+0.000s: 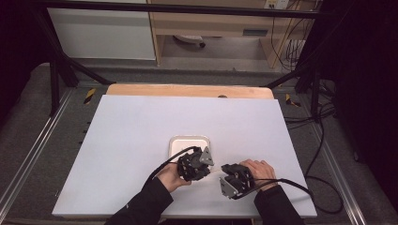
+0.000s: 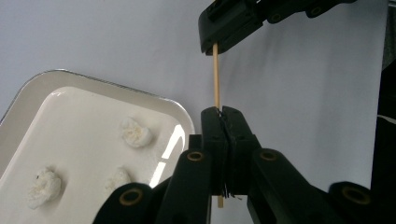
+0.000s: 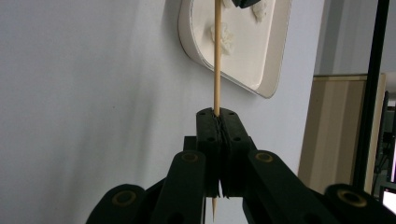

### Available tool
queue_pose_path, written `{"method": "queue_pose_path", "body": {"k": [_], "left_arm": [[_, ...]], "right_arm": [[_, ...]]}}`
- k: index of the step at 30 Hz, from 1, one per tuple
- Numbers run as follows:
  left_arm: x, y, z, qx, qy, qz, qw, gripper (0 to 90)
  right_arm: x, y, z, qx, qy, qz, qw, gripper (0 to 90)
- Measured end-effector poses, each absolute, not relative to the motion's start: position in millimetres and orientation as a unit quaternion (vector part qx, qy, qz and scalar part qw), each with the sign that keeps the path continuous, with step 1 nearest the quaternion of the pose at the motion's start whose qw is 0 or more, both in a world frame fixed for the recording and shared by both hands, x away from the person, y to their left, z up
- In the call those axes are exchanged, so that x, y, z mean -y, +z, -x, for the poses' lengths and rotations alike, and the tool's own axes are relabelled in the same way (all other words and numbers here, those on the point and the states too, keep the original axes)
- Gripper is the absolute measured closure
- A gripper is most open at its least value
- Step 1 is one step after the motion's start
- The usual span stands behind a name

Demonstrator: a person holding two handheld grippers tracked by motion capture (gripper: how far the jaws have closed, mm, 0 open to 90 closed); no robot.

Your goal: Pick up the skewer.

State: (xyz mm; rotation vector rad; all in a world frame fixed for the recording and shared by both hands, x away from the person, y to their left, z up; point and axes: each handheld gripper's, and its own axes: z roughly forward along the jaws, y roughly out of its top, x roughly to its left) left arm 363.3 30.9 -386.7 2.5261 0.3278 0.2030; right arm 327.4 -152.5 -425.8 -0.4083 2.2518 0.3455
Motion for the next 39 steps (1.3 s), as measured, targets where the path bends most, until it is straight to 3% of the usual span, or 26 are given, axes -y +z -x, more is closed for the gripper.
{"method": "queue_pose_path", "body": {"k": [8,23,39], "left_arm": [[-27.4,-387.6,-366.6,-0.131,0.066,-0.957,0.252,80.5],[-21.1,-395.8,-369.0,-0.138,0.054,-0.968,0.201,87.0],[-21.8,-397.2,-367.6,-0.134,0.067,-0.968,0.203,88.5]], "right_arm": [[152.7,-424.9,-326.5,-0.891,0.119,0.162,0.407,89.0],[147.0,-423.1,-326.7,-0.885,0.102,0.186,0.413,89.1],[147.0,-423.1,-324.5,-0.886,0.104,0.179,0.416,89.0]]}}
